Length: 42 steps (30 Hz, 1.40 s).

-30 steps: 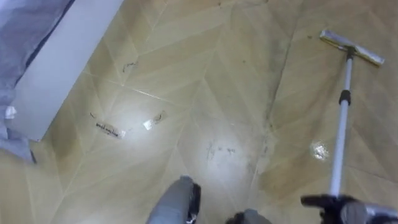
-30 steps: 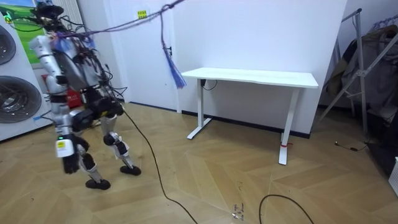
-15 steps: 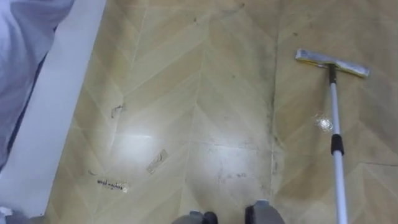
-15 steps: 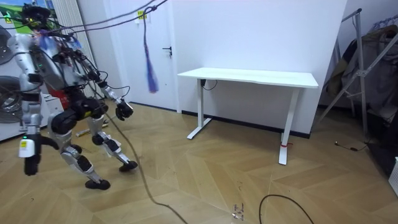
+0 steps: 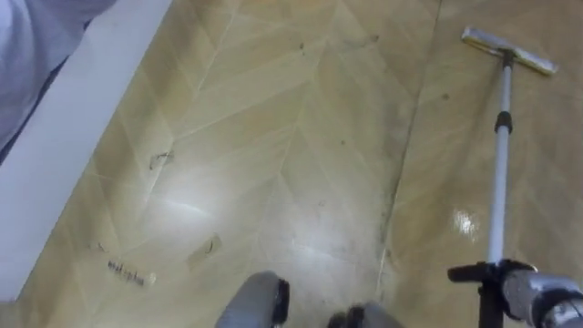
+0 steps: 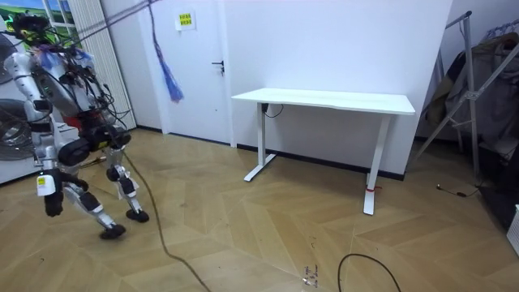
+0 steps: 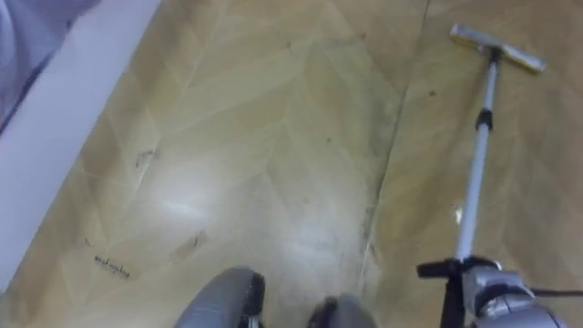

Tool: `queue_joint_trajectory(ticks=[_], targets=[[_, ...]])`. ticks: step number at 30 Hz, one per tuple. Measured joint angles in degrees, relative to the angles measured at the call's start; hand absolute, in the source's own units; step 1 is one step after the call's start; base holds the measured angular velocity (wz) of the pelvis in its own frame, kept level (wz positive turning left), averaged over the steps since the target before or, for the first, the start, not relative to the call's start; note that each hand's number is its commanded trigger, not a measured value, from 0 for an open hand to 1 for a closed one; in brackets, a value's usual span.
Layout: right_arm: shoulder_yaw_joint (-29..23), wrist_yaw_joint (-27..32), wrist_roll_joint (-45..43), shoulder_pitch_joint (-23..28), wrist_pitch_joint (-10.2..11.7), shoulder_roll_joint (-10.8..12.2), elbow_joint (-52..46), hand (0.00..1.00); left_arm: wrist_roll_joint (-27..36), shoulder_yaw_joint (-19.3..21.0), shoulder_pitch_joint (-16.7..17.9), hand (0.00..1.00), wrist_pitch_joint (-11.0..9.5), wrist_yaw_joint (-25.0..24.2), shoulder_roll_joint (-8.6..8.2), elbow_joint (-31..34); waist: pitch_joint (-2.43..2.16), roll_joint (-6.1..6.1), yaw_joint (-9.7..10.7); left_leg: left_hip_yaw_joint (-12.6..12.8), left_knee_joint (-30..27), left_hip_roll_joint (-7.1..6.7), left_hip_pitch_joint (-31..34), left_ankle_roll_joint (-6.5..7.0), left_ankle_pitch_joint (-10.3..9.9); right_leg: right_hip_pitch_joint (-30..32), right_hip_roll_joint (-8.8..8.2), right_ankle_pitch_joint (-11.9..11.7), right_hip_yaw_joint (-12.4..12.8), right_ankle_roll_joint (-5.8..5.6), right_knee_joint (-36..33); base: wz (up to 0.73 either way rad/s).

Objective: Mop floor

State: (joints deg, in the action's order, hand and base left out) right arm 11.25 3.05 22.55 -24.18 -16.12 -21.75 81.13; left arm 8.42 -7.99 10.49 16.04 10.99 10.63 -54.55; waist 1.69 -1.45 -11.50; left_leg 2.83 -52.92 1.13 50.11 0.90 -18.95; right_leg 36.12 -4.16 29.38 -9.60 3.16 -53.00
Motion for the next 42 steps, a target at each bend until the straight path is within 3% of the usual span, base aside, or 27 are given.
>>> queue_joint_trajectory(ticks=[1, 2, 4, 5, 6, 7, 8, 9, 11, 13, 14, 15, 16, 17, 18, 19, 21, 23, 25, 27, 28, 29, 31, 32, 36, 38, 42], targets=[[0.96, -0.67, 0.95, 3.37, 0.41, 0.23, 0.06, 1.0, -0.77, 0.29, 0.02, 0.0, 0.01, -0.75, -0.01, -0.27, -0.01, 0.1, 0.16, 1.1, 2.71, -0.2, -1.26, 2.13, 2.65, -3.26, -0.78, 0.93, -0.26, -1.39, 1.78, 0.52], [1.2, -1.26, 1.59, 7.46, 0.67, 0.02, 0.95, 1.0, -1.5, 0.88, -0.26, 0.0, 0.04, -1.55, -0.2, -0.69, -0.55, 0.2, 1.06, 2.03, 3.97, -1.58, -3.7, 3.86, 1.74, -5.6, -2.13, 1.68, -0.33, -2.87, 2.92, 0.75], [2.27, -1.04, 1.12, 12.72, 0.65, -0.32, 3.22, 1.0, -1.84, 1.1, -2.29, 0.0, -0.22, -1.71, -0.69, -1.27, -0.59, 1.26, 1.61, 2.84, 4.11, -3.36, -6.11, 6.49, 0.42, -6.33, -3.25, 0.94, 1.97, -4.07, -0.51, 0.53], [3.29, -0.76, 0.45, 16.51, 0.57, -0.28, 4.35, 1.0, -1.85, 1.34, -3.37, 0.0, -0.59, -1.62, -1.12, -1.42, -0.78, 1.98, 1.93, 3.53, 3.92, -4.62, -7.44, 7.53, -0.78, -5.03, -4.32, -1.02, 3.48, -5.17, -5.01, 0.16], [3.29, -0.33, 0.38, 18.45, 0.56, -0.26, 4.45, 1.0, -1.81, 1.33, -3.54, 0.0, -0.99, -1.59, -1.38, -1.13, -0.95, 2.71, 2.15, 3.44, 3.68, -5.03, -7.93, 7.79, -1.52, -4.41, -4.52, -2.54, 4.11, -5.37, -7.17, 0.13], [3.39, 0.33, 0.02, 21.96, 0.49, 0.23, 4.48, 1.0, -1.72, 1.3, -3.51, 0.0, -1.92, -1.56, -1.69, -0.92, -1.33, 3.83, 2.65, 3.37, 3.58, -5.92, -8.95, 8.32, -2.66, -2.58, -4.63, -6.19, 5.76, -5.85, -11.54, 0.1], [3.37, 1.18, -0.28, 24.88, 0.5, 1.35, 4.21, 1.0, -1.81, 1.27, -3.51, 0.0, -2.3, -1.38, -1.81, -0.83, -1.46, 4.4, 4.03, 2.88, 3.74, -6.47, -9.87, 8.67, -3.57, -0.81, -4.1, -10.08, 7.63, -5.87, -15.24, 0.08], [3.36, 2.08, -0.17, 26.94, 0.71, 2.9, 3.75, 1.0, -1.77, 1.12, -3.61, 0.0, -2.72, -1.1, -1.8, -1.09, -1.69, 5.8, 5.16, 1.34, 3.74, -6.96, -10.58, 8.74, -4.21, 0.77, -2.9, -11.22, 9.09, -5.6, -17.25, 0.0], [3.37, 3.29, -0.21, 27.58, 1.43, 5.22, 3.34, 1.0, -1.85, 0.66, -3.93, 0.0, -3.14, -0.42, -1.92, -1.87, -1.22, 6.52, 6.35, -0.47, 3.93, -7.01, -11.41, 8.29, -4.85, 4.94, -1.07, -10.04, 10.19, -5.68, -17.27, -0.3], [3.29, 4.15, -0.28, 27.57, 1.74, 6.76, 2.46, 1.0, -1.84, 0.35, -4.1, 0.0, -3.13, -0.37, -2.4, -2.32, -1.31, 7.18, 7.68, -1.67, 4.98, -6.97, -12.41, 7.93, -5.07, 8.33, 0.42, -9.31, 10.39, -5.63, -12.39, -0.19], [3.18, 4.63, -0.24, 27.67, 1.67, 7.44, 1.84, 1.0, -1.76, 0.59, -4.08, 0.0, -3.21, -0.34, -2.87, -2.44, -1.13, 6.97, 7.95, -1.81, 5.93, -6.96, -13.49, 7.72, -5.17, 9.06, 0.47, -9.38, 10.4, -5.53, -6.45, 0.0], [2.91, 4.91, -0.17, 27.58, 1.33, 8.05, 1.49, 1.0, -1.76, 0.47, -4.01, 0.0, -3.25, -0.27, -3.1, -3.3, -1.18, 6.75, 7.96, -1.75, 6.56, -7.01, -14.77, 7.3, -5.43, 8.78, 0.16, -10.17, 10.16, -5.06, 1.17, 0.0], [2.68, 5.03, -0.17, 27.41, 1.07, 8.29, 1.22, 1.0, -1.77, 0.46, -3.75, 0.0, -3.05, -0.19, -3.06, -3.47, -1.21, 6.47, 7.96, -1.76, 6.69, -7.0, -15.18, 7.08, -5.75, 8.71, 0.21, -11.06, 9.9, -4.87, 4.01, 0.0], [2.02, 4.98, -0.18, 26.88, 0.9, 8.64, 1.07, 1.0, -1.81, 0.51, -3.3, 0.0, -2.32, 0.18, -2.94, -3.52, -1.04, 5.91, 7.95, -1.93, 6.53, -6.95, -16.29, 6.5, -6.48, 7.88, 0.21, -14.09, 8.96, -4.51, 8.06, 0.07], [1.57, 5.0, -0.25, 26.71, 0.59, 8.59, 0.93, 1.0, -1.82, 0.48, -3.25, 0.0, -1.96, 0.33, -3.03, -3.78, -0.73, 5.44, 7.93, -2.42, 6.37, -6.84, -16.8, 6.09, -6.91, 7.13, 0.29, -15.17, 8.6, -4.22, 8.18, 0.13], [0.51, 5.08, -0.38, 25.18, -0.89, 8.18, 0.63, 1.0, -1.71, 0.48, -3.01, 0.0, -1.19, 0.49, -3.23, -4.12, -0.87, 5.69, 7.31, -3.55, 6.75, -6.51, -18.0, 5.22, -7.37, 5.61, 0.67, -15.01, 7.61, -3.26, 8.72, 0.09], [-0.36, 4.92, -0.24, 21.52, -3.42, 7.04, 1.0, 1.0, -1.51, 0.63, -3.06, 0.0, -0.69, 0.86, -3.09, -4.32, -0.61, 4.72, 6.15, -3.47, 7.41, -5.64, -19.93, 4.29, -7.88, 4.23, 1.55, -13.95, 7.28, -2.0, 8.49, -0.04], [-1.39, 4.44, 0.07, 14.37, -5.78, 4.14, 1.12, 1.0, -1.14, 1.11, -3.44, 0.0, 0.0, 1.08, -2.34, -4.35, -0.66, 2.97, 5.04, -3.47, 7.12, -4.98, -20.83, 3.08, -8.69, 3.84, 1.73, -12.1, 7.11, -1.04, 6.82, -0.03], [-1.27, 4.35, 0.95, 8.22, -4.82, 1.78, 1.09, 1.0, 0.55, 1.03, -4.12, 0.0, -0.44, 1.42, -1.11, -4.38, -0.43, 2.16, 4.81, -3.3, 3.62, -3.87, -19.98, 1.76, -9.37, 4.07, 2.19, -10.61, 6.2, -0.3, 5.16, 0.21], [-1.21, 4.34, 1.2, 3.7, -2.78, 0.42, -0.02, 1.0, 0.99, 1.02, -4.51, 0.0, -0.52, 1.88, 0.22, -3.29, -0.05, 1.16, 4.06, -2.89, -4.69, -2.55, -16.22, -0.96, -7.61, 4.35, 3.5, -8.79, 5.94, 0.28, 2.83, 0.15], [-1.24, 3.86, 3.08, 1.63, -1.99, -0.01, -0.75, 1.0, 1.0, 0.99, -3.88, 0.0, -0.5, 2.24, 0.69, -2.47, -0.15, 0.41, 2.51, -3.07, -9.09, -1.6, -14.12, -2.24, -5.86, 4.5, 4.43, -8.21, 5.82, 1.17, 1.92, -0.08], [-1.34, 2.8, 5.16, -0.32, -1.93, -0.21, -0.78, 1.0, 0.85, 0.99, -3.12, 0.0, -0.23, 2.26, 0.72, -1.86, -0.36, -0.43, 1.69, -3.18, -10.76, -1.31, -13.19, -2.29, -4.84, 4.3, 4.66, -7.97, 5.67, 2.23, 1.37, 0.0], [-1.36, 1.7, 7.69, -0.55, -2.72, -0.11, -0.26, 1.0, 0.47, 1.06, -2.29, 0.0, 0.12, 2.1, 0.5, -1.66, -0.3, -1.02, 1.4, -3.11, -9.87, -0.97, -13.62, -2.3, -5.28, 3.26, 4.62, -7.99, 5.22, 2.12, 1.77, 0.28], [-1.8, 0.91, 8.12, 0.08, -2.45, -0.05, -0.27, 1.0, -0.05, 1.13, -1.94, 0.0, 0.11, 1.94, 0.2, -1.53, -0.29, -0.88, 1.4, -3.13, -5.93, -0.82, -13.88, -1.9, -6.31, 2.97, 4.65, -8.38, 4.73, 2.18, 3.06, 0.3], [-1.7, -1.27, 7.21, 4.79, 0.64, 0.2, -0.05, 1.0, -0.9, 1.16, -2.58, 0.0, 1.19, 1.76, -0.8, -1.88, -0.26, 0.56, 1.59, -1.83, 4.96, -0.52, -17.98, -1.33, -7.26, 1.2, 4.65, -11.23, 3.97, 1.52, 8.94, 0.06], [-1.19, -1.53, 5.71, 8.89, 2.32, 1.32, 1.43, 1.0, -1.74, 1.97, -4.37, 0.0, 1.13, 1.81, -1.02, -3.38, -0.27, 2.1, 2.06, -1.38, 10.47, -0.22, -22.09, 0.29, -6.38, -2.99, 5.2, -12.89, 3.36, 0.96, 13.98, 0.09], [-0.69, -0.91, -2.16, 15.36, 2.33, 3.34, 4.81, 1.0, -1.99, 3.23, -4.1, 0.0, 0.03, 1.8, -1.39, -5.63, -0.61, 3.28, 3.74, -0.91, 20.39, -0.85, -30.96, 1.45, -3.59, -11.04, 4.42, -14.58, 3.31, 0.23, 21.07, 0.03]])
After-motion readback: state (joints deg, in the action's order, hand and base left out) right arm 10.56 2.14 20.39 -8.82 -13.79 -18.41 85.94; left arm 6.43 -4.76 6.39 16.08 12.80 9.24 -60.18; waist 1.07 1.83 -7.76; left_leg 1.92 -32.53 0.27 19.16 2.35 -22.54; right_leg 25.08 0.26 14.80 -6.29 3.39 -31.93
